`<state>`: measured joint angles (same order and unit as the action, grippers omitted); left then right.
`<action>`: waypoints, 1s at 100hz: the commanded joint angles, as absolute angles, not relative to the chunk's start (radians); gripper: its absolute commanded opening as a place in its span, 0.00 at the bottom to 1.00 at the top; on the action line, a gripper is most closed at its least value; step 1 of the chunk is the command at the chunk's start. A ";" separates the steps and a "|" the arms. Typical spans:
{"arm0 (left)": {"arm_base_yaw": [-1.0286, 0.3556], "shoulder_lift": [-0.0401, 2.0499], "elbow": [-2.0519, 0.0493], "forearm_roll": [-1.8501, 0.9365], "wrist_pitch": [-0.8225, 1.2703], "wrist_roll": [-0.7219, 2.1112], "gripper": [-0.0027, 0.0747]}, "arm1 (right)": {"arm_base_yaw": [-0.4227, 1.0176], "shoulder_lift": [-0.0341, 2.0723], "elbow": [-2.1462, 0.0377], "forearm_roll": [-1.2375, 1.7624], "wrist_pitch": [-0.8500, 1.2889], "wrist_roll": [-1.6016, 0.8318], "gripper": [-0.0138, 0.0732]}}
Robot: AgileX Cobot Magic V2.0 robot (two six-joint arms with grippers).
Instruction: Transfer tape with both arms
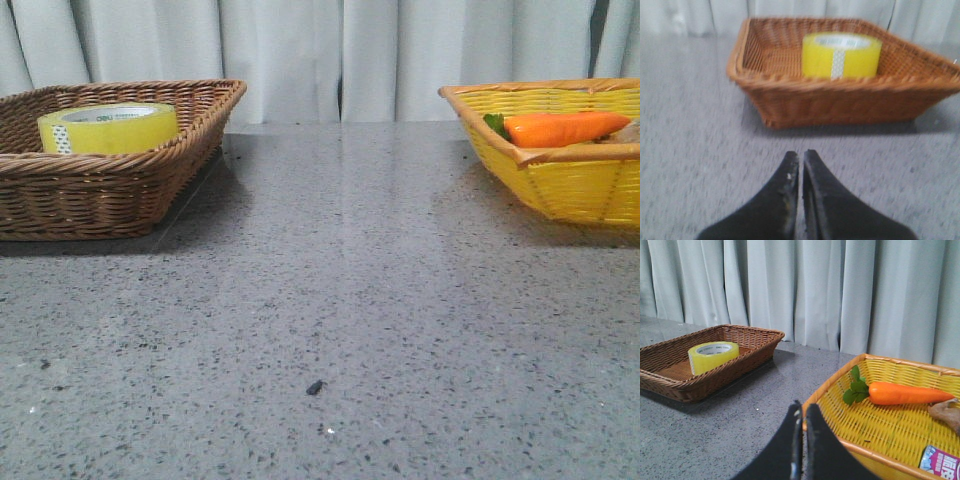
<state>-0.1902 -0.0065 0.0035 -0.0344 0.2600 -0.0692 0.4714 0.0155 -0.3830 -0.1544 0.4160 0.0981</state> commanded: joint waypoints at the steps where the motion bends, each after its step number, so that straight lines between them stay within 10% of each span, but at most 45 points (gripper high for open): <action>1: -0.175 -0.035 0.012 -0.034 0.293 -0.083 0.01 | 0.469 0.031 -0.407 -0.172 0.328 0.099 0.08; 100: -0.156 -0.035 0.012 -0.041 0.292 -0.089 0.01 | 0.430 -0.013 -0.331 -0.203 0.408 0.099 0.08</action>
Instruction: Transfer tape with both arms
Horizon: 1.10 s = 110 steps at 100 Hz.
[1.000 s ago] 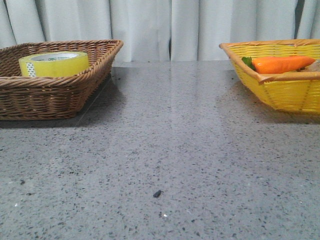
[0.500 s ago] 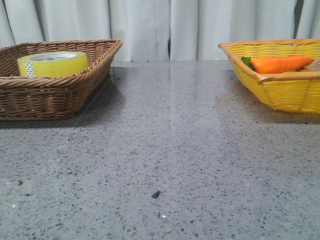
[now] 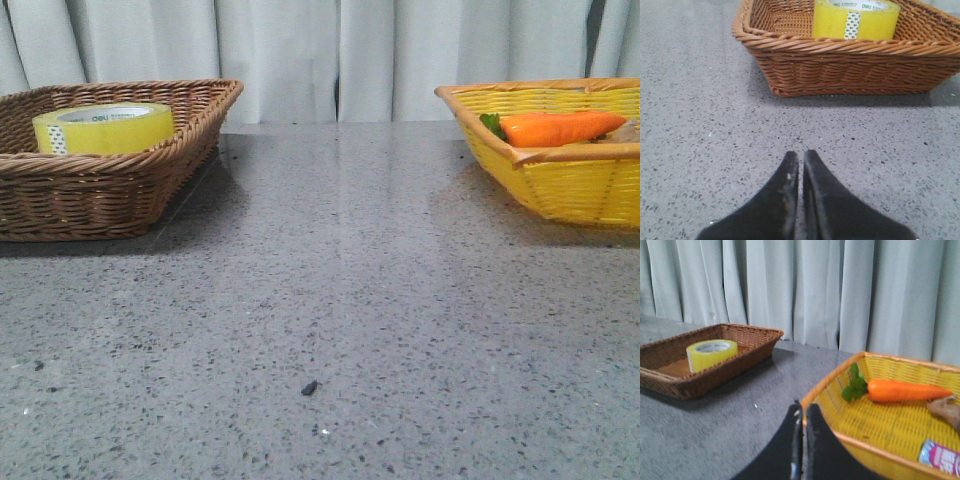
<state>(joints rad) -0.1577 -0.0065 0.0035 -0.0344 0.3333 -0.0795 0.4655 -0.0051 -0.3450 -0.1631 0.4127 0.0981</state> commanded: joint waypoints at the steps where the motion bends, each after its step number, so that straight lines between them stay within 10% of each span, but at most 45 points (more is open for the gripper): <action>1: -0.156 -0.035 0.012 -0.041 0.292 -0.089 0.01 | 0.425 -0.018 -0.327 -0.201 0.412 0.099 0.08; 51: -0.156 -0.035 0.012 -0.041 0.289 -0.089 0.01 | 0.040 -0.030 0.029 -0.189 0.242 0.099 0.08; 110: -0.156 -0.035 0.012 -0.041 0.289 -0.089 0.01 | 0.012 -0.030 0.031 -0.189 0.319 0.099 0.08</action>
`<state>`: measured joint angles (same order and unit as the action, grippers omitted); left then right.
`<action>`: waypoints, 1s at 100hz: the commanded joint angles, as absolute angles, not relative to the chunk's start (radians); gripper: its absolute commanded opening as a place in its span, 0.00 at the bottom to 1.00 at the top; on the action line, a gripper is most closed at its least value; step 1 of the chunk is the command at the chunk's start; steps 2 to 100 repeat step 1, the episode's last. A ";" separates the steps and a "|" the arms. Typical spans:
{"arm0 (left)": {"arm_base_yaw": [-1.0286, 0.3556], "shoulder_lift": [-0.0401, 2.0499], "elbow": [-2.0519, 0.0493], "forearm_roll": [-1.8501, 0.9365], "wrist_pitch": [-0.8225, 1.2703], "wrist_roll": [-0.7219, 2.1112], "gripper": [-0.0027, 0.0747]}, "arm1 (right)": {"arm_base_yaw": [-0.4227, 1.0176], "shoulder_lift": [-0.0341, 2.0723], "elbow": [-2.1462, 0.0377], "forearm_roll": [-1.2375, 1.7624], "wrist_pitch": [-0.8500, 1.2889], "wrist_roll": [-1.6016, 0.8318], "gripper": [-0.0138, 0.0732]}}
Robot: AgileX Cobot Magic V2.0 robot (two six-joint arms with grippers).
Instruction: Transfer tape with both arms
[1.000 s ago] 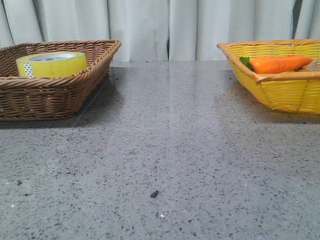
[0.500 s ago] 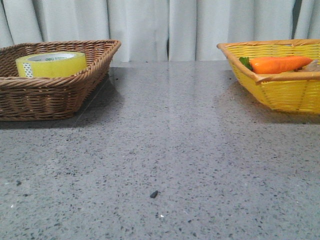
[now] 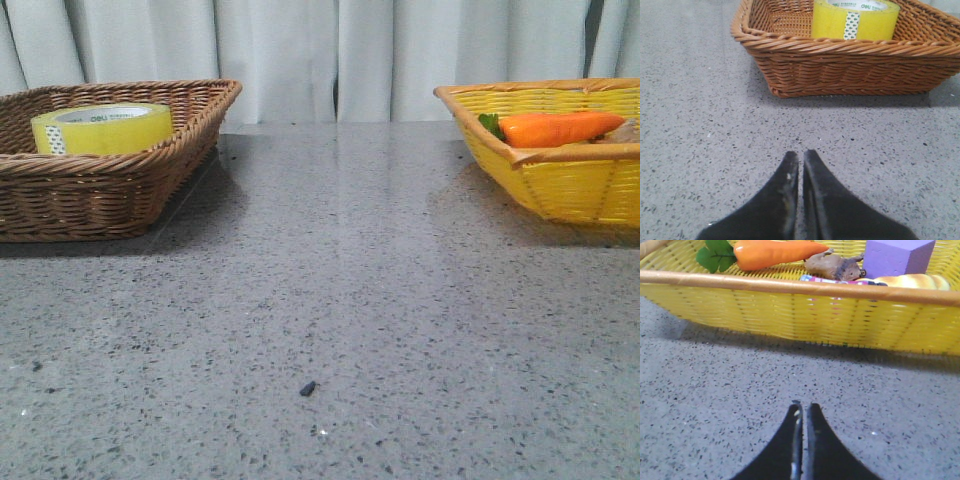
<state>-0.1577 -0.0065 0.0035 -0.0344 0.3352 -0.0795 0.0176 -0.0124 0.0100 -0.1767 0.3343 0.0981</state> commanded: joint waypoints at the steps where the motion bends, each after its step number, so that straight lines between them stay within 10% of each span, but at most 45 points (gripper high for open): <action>1: -0.156 -0.035 0.012 -0.041 0.289 -0.089 0.01 | 0.012 -0.030 0.031 -0.189 0.319 0.099 0.08; 100: -0.156 -0.035 0.012 -0.041 0.289 -0.089 0.01 | 0.012 -0.030 0.031 -0.189 0.319 0.099 0.08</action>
